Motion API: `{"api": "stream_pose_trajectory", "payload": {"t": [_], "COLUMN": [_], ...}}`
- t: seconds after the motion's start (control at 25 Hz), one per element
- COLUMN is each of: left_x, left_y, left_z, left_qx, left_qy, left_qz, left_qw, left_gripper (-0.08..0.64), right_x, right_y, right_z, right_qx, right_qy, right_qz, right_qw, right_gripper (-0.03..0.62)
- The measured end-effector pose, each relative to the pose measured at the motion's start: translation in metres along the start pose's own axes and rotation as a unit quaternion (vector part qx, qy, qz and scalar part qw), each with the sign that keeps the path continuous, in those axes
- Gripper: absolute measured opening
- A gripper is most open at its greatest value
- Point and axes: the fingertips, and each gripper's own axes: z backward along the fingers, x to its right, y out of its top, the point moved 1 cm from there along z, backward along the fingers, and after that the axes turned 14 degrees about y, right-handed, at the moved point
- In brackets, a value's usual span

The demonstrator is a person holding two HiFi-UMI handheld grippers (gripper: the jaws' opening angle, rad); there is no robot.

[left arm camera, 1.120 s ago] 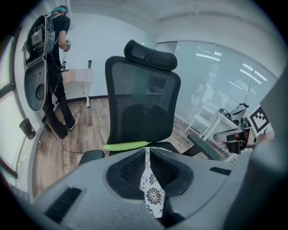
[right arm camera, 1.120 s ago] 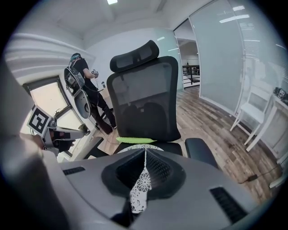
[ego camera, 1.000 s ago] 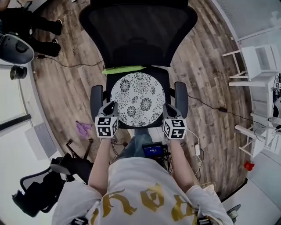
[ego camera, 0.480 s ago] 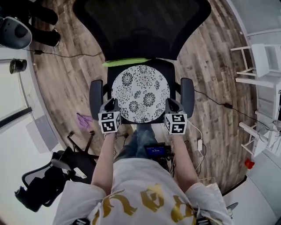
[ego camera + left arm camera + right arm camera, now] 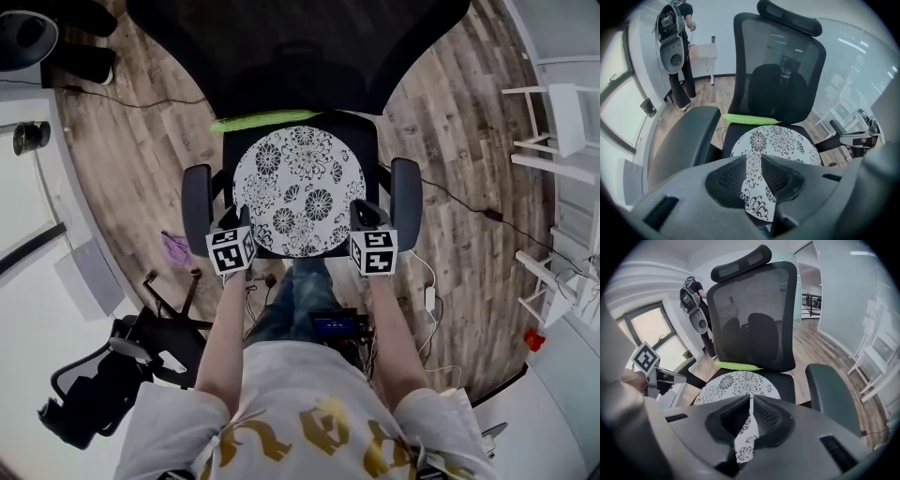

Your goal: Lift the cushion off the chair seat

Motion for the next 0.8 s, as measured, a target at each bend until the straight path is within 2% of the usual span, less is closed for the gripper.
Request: {"api": "stream_pose_trajectory", "payload": {"t": [0.4, 0.56, 0.68, 0.8], "left_x": [0.005, 0.002, -0.007, -0.013], "left_y": [-0.021, -0.032, -0.039, -0.051], "left_z": [-0.032, -0.05, -0.063, -0.074], "left_qx": [-0.039, -0.054, -0.056, -0.069], "left_qy": [0.004, 0.012, 0.028, 0.044], "left_qz": [-0.006, 0.003, 0.003, -0.02], "left_qw": [0.9992, 0.9985, 0.9981, 0.9964], "left_gripper": [0.087, 0.103, 0.106, 0.129], "right_x": [0.026, 0.04, 0.049, 0.056], "right_y": [-0.009, -0.016, -0.018, -0.02], "right_z": [-0.031, -0.046, -0.056, -0.069], "right_qx": [-0.014, -0.021, -0.01, -0.01], "right_qy": [-0.008, -0.017, -0.018, -0.02], "right_qz": [-0.005, -0.008, -0.028, -0.037], "right_qw": [1.0, 1.0, 0.999, 0.999], "right_gripper": [0.015, 0.015, 0.076, 0.098]}}
